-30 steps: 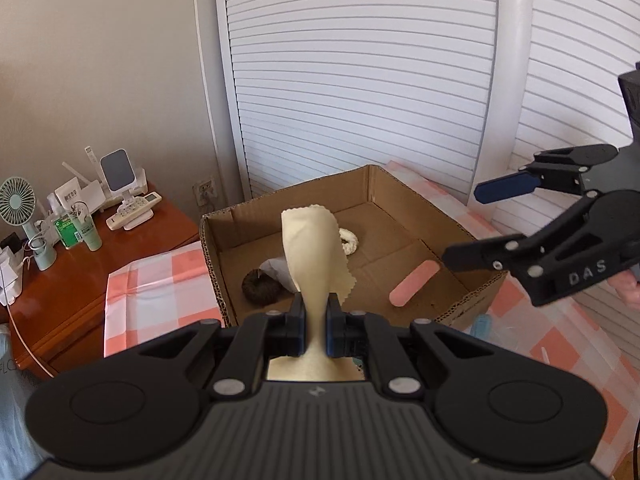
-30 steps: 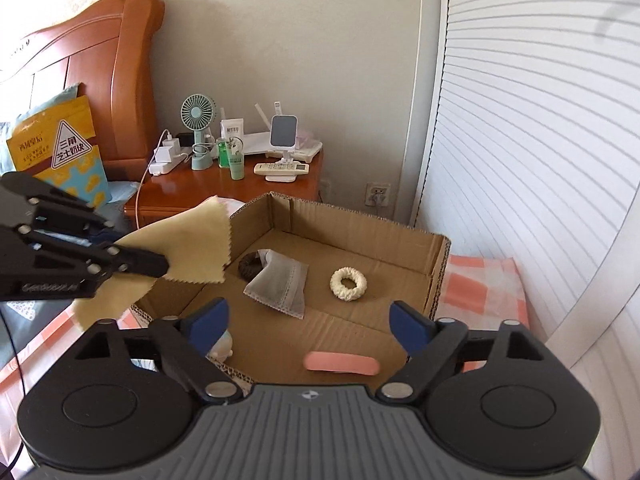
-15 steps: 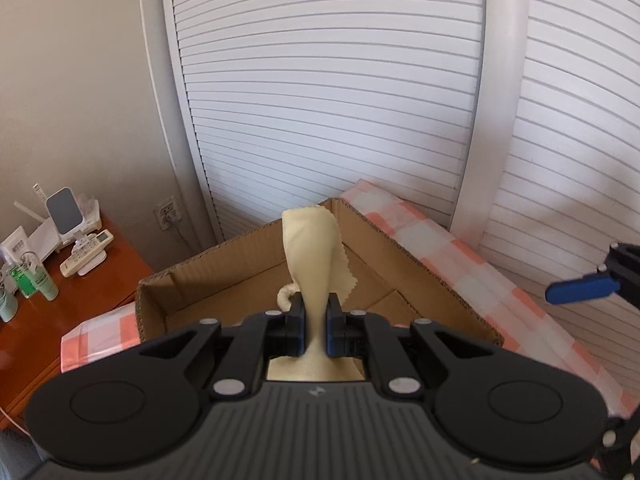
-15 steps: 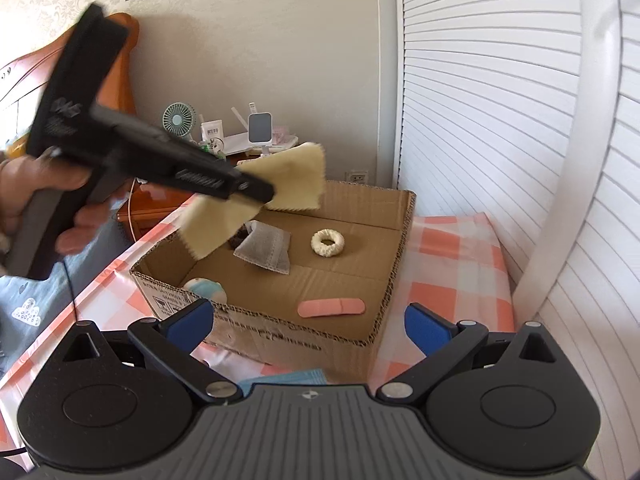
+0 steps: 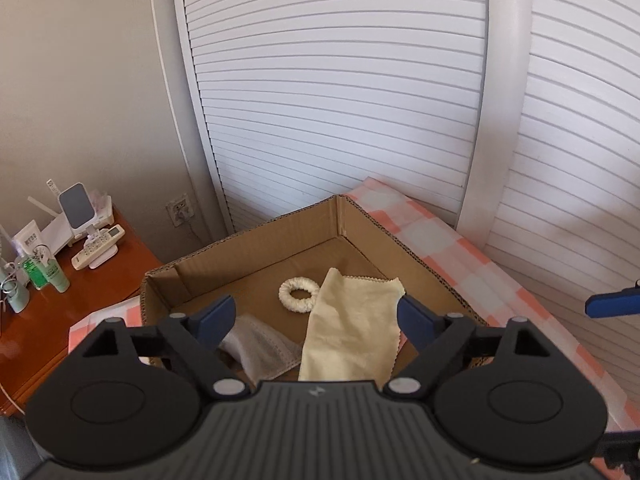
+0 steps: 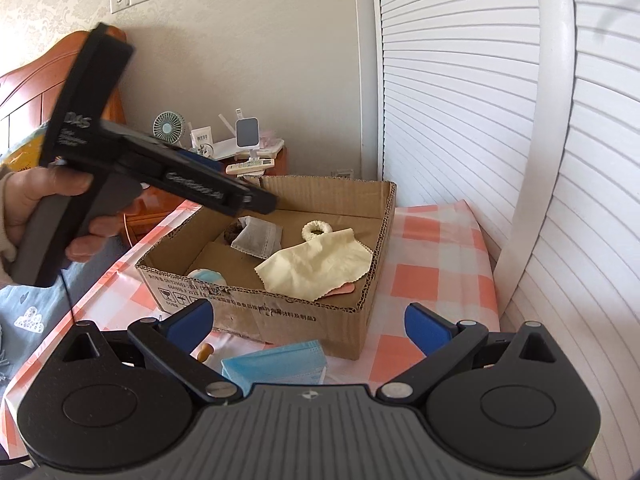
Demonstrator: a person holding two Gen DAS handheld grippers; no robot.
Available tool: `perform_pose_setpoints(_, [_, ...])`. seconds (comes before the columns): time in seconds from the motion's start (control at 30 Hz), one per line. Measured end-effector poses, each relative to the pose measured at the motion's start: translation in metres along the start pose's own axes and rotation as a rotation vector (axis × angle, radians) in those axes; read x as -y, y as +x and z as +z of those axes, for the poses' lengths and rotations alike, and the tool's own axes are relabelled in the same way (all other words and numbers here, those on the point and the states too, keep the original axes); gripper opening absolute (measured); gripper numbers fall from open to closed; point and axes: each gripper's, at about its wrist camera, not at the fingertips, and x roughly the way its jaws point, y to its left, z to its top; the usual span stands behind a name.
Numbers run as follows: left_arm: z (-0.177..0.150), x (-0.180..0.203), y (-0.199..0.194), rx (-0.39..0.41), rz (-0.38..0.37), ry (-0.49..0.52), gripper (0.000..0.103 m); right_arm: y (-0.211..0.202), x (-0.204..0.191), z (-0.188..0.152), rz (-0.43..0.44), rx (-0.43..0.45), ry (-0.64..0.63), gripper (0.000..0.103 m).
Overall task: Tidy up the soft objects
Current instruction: 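Grasp the grey felt pouch with the left gripper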
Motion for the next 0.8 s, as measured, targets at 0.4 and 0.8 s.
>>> perform_pose_setpoints(0.4, [-0.057,-0.002,-0.069,0.025,0.060,-0.031,0.098,-0.019,-0.024,-0.038,-0.084,0.003,0.041,0.103])
perform_pose_setpoints(0.8, [-0.136,0.025,-0.090,-0.003,0.076,-0.125,0.102,-0.021,-0.032,-0.093,-0.194,-0.056,0.065,0.103])
